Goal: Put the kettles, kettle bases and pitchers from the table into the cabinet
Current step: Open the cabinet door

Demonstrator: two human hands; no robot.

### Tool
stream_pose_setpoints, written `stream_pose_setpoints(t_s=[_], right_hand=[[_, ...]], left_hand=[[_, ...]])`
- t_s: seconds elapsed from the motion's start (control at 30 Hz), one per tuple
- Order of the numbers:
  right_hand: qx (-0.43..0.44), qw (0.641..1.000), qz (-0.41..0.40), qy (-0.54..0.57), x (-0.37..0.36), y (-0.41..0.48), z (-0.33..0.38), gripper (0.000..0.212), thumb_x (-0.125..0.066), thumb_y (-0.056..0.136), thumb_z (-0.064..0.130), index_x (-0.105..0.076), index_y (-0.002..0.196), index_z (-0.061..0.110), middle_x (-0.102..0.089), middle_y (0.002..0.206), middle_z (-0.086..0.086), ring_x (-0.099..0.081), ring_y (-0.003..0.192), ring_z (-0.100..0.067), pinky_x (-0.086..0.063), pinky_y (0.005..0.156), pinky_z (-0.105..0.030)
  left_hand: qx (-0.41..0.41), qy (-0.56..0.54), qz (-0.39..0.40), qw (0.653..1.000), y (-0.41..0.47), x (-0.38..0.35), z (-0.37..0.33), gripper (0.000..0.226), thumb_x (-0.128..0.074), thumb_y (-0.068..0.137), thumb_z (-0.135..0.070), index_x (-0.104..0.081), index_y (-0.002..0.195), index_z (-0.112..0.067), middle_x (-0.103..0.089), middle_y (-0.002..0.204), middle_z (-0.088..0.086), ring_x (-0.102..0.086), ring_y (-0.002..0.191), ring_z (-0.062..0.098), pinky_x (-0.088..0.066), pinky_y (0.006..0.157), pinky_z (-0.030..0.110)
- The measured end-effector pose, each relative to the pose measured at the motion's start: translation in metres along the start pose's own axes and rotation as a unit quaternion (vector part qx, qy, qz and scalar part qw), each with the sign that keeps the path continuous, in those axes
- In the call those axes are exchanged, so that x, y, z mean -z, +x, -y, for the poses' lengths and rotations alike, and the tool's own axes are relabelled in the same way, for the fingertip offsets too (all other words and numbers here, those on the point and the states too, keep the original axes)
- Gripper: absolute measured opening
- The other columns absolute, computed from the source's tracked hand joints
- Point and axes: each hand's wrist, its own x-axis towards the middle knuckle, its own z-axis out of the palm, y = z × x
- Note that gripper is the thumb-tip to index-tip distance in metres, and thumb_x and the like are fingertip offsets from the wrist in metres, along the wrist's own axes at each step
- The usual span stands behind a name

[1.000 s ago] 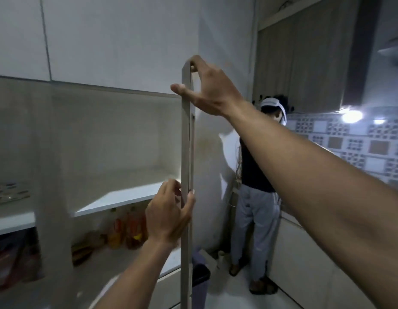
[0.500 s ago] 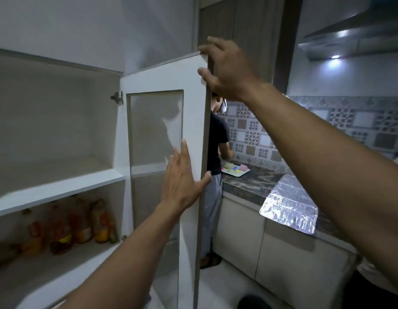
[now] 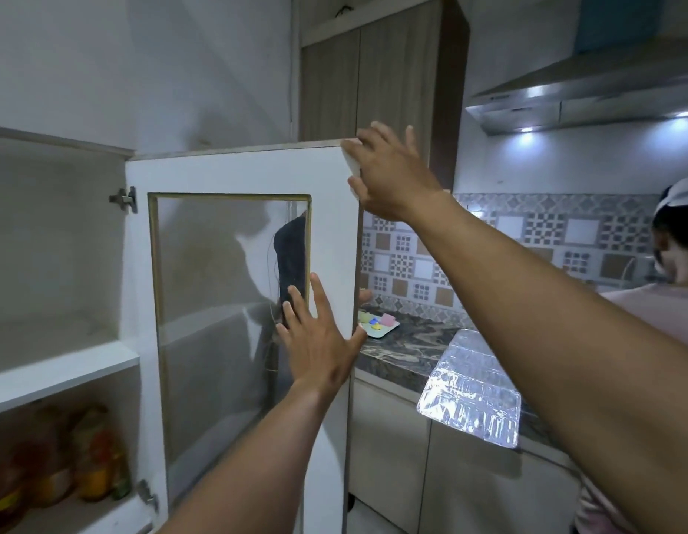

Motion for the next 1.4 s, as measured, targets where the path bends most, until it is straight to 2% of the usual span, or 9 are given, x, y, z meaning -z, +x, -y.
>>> stream_pose_setpoints(t_s=[0.13,0.4,0.67,0.8,0.87,1.0,1.1,1.23,1.4], right_hand=[[-0.018,1.000,0.008,0.010,-0.020,0.005,-0.014,0.060,-0.049,0.104,0.034,-0.030,0.159,0.020,-0.024,0.168,-0.008,-0.012,0.157,-0.029,-0.004,0.122,-0.066],[-0.058,0.993,-0.013,0.102,-0.048,0.013,-0.028,0.061,-0.056,0.102,0.025,-0.033,0.158,0.021,-0.025,0.168,-0.006,-0.023,0.154,-0.029,-0.010,0.123,-0.064],[-0.057,0.990,-0.020,0.124,-0.055,0.014,-0.033,0.061,-0.055,0.101,0.020,-0.032,0.157,0.019,-0.023,0.168,-0.007,-0.019,0.155,-0.031,-0.011,0.123,-0.062],[-0.047,0.991,-0.035,0.117,-0.056,0.015,-0.030,0.060,-0.054,0.099,0.014,-0.035,0.156,0.016,-0.027,0.166,-0.010,-0.014,0.156,-0.031,-0.007,0.124,-0.061],[-0.038,0.991,-0.047,0.120,-0.057,0.015,-0.024,0.059,-0.052,0.097,0.011,-0.037,0.154,0.013,-0.030,0.164,-0.012,-0.013,0.157,-0.032,-0.006,0.124,-0.060],[-0.009,0.988,-0.077,0.137,-0.057,0.012,0.006,0.055,-0.049,0.094,0.010,-0.044,0.149,0.006,-0.036,0.160,-0.017,-0.015,0.156,-0.035,-0.006,0.125,-0.056],[0.024,0.984,-0.080,0.159,-0.059,0.010,0.037,0.054,-0.050,0.092,0.009,-0.048,0.145,0.004,-0.044,0.154,-0.019,-0.023,0.153,-0.036,-0.014,0.124,-0.055],[0.055,0.973,-0.036,0.220,-0.063,0.008,0.088,0.056,-0.050,0.093,0.012,-0.044,0.148,0.006,-0.041,0.155,-0.019,-0.024,0.151,-0.034,-0.014,0.123,-0.055],[0.095,0.952,-0.010,0.290,-0.075,0.010,0.164,0.052,-0.050,0.095,0.020,-0.045,0.146,0.009,-0.046,0.150,-0.016,-0.033,0.145,-0.033,-0.021,0.122,-0.057]], left_hand=[[0.013,0.017,0.012,1.000,0.011,-0.016,-0.010,0.117,-0.050,0.081,-0.074,0.032,0.149,-0.026,0.009,0.164,0.022,-0.006,0.150,0.045,-0.016,0.118,0.062],[0.023,0.014,0.017,1.000,0.026,-0.038,-0.017,0.120,-0.054,0.080,-0.074,0.035,0.147,-0.030,0.013,0.164,0.020,-0.001,0.151,0.043,-0.015,0.118,0.062],[0.024,0.012,0.017,0.999,0.032,-0.046,-0.017,0.121,-0.056,0.078,-0.075,0.033,0.149,-0.032,0.011,0.164,0.020,-0.004,0.151,0.043,-0.014,0.117,0.063],[0.013,0.027,0.026,0.999,0.035,-0.040,-0.011,0.114,-0.039,0.076,-0.088,0.027,0.151,-0.034,0.005,0.165,0.018,-0.009,0.151,0.040,-0.013,0.116,0.061],[0.002,0.036,0.042,0.998,0.035,-0.031,-0.006,0.106,-0.027,0.077,-0.091,0.023,0.153,-0.036,0.002,0.166,0.016,-0.010,0.151,0.037,-0.012,0.117,0.060],[-0.005,0.058,0.046,0.997,0.034,0.001,0.017,0.090,-0.018,0.086,-0.084,0.011,0.155,-0.035,-0.012,0.165,0.016,-0.015,0.151,0.036,-0.015,0.118,0.061],[0.015,0.085,0.028,0.996,0.035,0.032,0.045,0.082,-0.019,0.092,-0.075,0.005,0.157,-0.030,-0.013,0.164,0.017,-0.016,0.150,0.037,-0.016,0.119,0.060],[0.048,0.145,0.012,0.988,0.029,0.083,0.091,0.076,-0.023,0.099,-0.063,0.002,0.159,-0.023,-0.010,0.165,0.016,-0.012,0.151,0.035,-0.014,0.120,0.057],[0.102,0.228,-0.036,0.968,0.001,0.159,0.157,0.075,-0.024,0.099,-0.060,-0.006,0.158,-0.019,-0.019,0.162,0.016,-0.016,0.150,0.035,-0.016,0.119,0.058]])
